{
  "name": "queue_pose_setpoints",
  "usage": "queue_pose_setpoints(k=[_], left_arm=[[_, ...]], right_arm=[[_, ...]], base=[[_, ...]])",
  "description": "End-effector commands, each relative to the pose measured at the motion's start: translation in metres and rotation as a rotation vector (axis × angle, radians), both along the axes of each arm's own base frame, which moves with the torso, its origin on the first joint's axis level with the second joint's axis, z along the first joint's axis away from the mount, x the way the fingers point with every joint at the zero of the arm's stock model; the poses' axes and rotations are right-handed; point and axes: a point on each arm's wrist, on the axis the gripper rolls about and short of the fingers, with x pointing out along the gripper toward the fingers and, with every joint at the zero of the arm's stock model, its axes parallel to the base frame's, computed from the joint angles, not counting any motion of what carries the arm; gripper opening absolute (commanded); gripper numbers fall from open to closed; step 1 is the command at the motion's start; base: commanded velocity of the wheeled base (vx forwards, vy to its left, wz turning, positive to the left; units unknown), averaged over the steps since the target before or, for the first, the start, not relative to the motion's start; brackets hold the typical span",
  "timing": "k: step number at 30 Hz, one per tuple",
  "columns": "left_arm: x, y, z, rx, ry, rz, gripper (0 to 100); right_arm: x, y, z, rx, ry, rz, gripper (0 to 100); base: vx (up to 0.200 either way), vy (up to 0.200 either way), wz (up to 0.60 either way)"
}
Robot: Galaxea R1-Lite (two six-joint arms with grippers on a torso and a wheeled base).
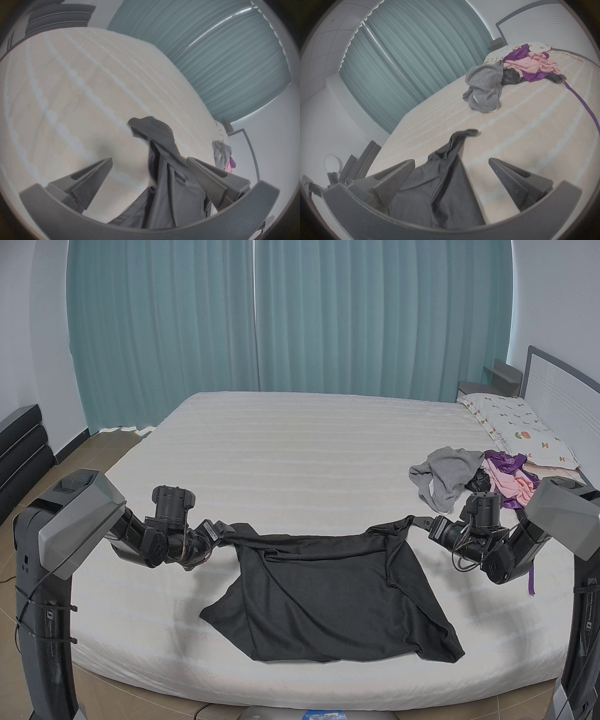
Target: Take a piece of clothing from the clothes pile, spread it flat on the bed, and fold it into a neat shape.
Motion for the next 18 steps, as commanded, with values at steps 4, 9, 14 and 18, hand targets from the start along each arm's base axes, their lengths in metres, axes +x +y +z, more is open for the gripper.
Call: queue_pose_setpoints(k=[4, 9, 14, 18], left_arm=[[-0.017, 0.006, 0.015, -0.006, 0.036, -0.029, 100], [-0.038, 0.009, 0.015, -0.049, 0.085, 0.001, 100], [-0.046, 0.011, 0.009, -0.107, 0.066, 0.049, 100], [-0.045, 0.011, 0.01, -0.148, 0.023, 0.073, 100]], right_arm=[[-0.023, 0.022, 0.002, -0.009, 0.039, 0.085, 100], [-0.024, 0.043, -0.012, -0.029, 0.102, 0.128, 100], [-0.013, 0.061, -0.02, -0.06, 0.166, 0.138, 100], [-0.009, 0.073, -0.03, -0.086, 0.211, 0.145, 100]], base=[[0.0, 0.0, 0.0], [0.0, 0.0, 0.0], [0.0, 0.0, 0.0], [0.0, 0.0, 0.0]])
